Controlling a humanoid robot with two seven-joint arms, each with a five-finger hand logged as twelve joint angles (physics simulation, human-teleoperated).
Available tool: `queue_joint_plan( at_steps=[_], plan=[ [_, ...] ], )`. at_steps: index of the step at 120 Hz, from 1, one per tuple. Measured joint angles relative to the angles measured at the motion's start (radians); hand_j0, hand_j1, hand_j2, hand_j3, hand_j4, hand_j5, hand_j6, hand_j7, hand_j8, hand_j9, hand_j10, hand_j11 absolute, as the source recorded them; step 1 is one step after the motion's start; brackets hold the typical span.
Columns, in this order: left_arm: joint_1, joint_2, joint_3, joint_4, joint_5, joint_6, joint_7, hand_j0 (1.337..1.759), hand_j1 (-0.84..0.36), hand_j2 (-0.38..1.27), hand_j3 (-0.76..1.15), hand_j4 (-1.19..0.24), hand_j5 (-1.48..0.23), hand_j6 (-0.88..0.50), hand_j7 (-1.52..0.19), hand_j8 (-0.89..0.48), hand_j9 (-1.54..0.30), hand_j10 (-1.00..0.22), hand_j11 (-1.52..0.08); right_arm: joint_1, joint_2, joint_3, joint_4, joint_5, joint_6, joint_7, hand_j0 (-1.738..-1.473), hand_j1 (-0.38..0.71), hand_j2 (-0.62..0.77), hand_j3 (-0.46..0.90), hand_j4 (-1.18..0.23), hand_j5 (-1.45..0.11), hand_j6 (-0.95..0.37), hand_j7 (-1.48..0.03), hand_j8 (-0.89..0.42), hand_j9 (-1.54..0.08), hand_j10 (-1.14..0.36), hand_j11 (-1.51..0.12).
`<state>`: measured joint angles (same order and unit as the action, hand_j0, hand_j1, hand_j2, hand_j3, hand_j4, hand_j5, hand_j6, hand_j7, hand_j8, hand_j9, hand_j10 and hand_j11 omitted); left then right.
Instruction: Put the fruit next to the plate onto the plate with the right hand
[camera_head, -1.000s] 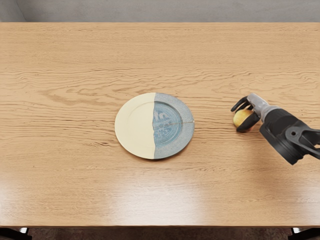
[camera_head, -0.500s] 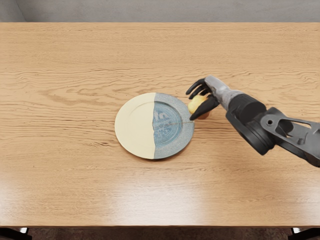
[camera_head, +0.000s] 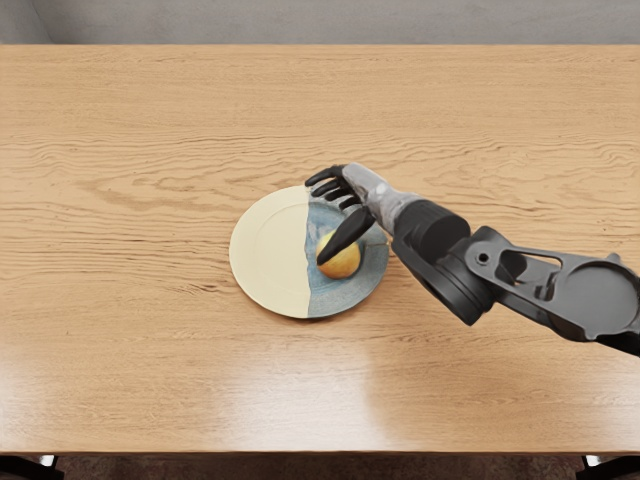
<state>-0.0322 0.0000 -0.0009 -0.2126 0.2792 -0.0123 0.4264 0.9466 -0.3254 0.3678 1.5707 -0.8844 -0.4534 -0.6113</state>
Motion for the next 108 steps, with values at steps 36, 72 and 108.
queue_joint_plan(
  at_steps=[36,72,108],
  plan=[
    [0.000,0.000,0.000,0.000,0.000,0.000,0.000,1.658,0.35,0.00,0.00,0.00,0.00,0.00,0.00,0.00,0.00,0.00,0.00,-0.141,0.008,0.445,0.028,0.108,0.497,0.000,-1.658,-0.26,0.04,0.00,-0.10,-0.13,-0.10,-0.13,-0.07,-0.13,-0.07,-0.13],
    [0.000,0.000,0.000,0.000,0.000,0.000,0.000,1.658,0.35,0.00,0.00,0.00,0.00,0.00,0.00,0.00,0.00,0.00,0.00,-0.560,0.002,0.958,-0.078,0.611,1.025,0.000,-1.658,-0.30,0.01,0.00,-0.04,-0.06,-0.04,-0.06,-0.04,-0.06,-0.04,-0.06],
    [0.001,0.000,0.000,-0.001,0.000,-0.002,0.000,1.658,0.35,0.00,0.00,0.00,0.00,0.00,0.00,0.00,0.00,0.00,0.00,-0.812,-0.003,1.242,-0.154,0.865,1.062,0.000,-1.658,-0.32,0.00,0.00,-0.03,-0.04,-0.03,-0.04,-0.03,-0.04,-0.03,-0.04]
  ],
)
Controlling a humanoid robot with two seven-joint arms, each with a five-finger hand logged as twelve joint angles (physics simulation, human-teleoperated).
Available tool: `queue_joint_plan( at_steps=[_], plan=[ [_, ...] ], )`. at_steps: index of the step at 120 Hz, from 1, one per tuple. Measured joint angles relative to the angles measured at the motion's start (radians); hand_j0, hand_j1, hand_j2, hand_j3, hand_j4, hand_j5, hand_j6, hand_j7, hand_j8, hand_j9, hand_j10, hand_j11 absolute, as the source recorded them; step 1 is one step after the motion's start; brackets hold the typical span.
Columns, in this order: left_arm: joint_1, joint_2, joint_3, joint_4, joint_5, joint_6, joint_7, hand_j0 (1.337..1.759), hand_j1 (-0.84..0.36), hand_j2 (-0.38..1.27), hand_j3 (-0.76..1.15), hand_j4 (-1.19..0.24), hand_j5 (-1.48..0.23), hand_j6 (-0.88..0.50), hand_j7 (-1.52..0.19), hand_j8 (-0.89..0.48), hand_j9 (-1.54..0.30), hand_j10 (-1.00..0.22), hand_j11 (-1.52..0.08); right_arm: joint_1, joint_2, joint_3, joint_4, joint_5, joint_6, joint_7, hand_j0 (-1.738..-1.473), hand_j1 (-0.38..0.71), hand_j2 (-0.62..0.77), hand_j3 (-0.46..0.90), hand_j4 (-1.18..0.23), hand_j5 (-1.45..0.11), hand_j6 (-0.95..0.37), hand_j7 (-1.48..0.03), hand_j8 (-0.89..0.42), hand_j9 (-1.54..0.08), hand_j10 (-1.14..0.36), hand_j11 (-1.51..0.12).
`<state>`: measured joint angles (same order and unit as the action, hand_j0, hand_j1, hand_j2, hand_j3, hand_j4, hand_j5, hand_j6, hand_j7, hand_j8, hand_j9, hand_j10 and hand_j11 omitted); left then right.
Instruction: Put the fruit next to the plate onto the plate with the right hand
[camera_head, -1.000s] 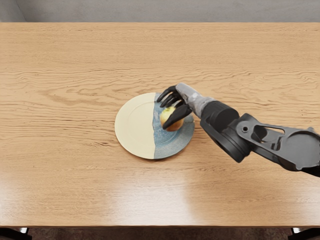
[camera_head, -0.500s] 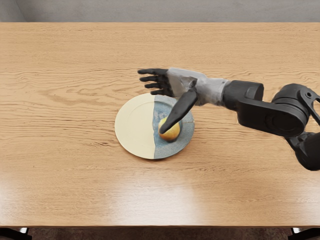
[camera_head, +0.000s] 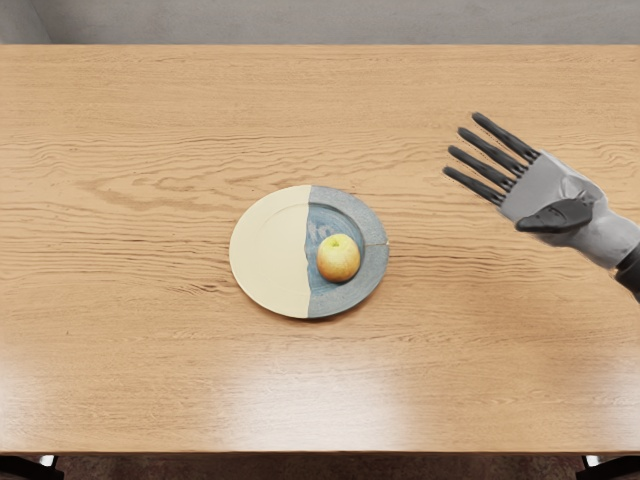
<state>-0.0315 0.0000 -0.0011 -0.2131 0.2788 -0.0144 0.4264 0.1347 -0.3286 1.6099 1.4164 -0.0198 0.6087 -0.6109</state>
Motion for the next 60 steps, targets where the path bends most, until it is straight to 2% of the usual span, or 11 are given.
queue_joint_plan(
  at_steps=[27,60],
  plan=[
    [0.002,0.000,0.000,0.000,0.000,0.000,0.000,1.658,0.35,0.00,0.00,0.00,0.00,0.00,0.00,0.00,0.00,0.00,0.00,-0.128,0.004,0.180,-0.036,0.042,0.002,0.000,-1.658,-0.32,0.00,0.00,-0.02,-0.03,-0.02,-0.03,-0.02,-0.03,-0.02,-0.03],
    [0.002,0.000,0.000,0.000,-0.001,0.001,0.000,1.658,0.35,0.00,0.00,0.00,0.00,0.00,0.00,0.00,0.00,0.00,0.00,-0.158,0.006,0.227,-0.040,0.047,0.002,0.000,-1.658,-0.32,0.00,0.00,-0.02,-0.03,-0.02,-0.03,-0.02,-0.03,-0.02,-0.03]
  ],
)
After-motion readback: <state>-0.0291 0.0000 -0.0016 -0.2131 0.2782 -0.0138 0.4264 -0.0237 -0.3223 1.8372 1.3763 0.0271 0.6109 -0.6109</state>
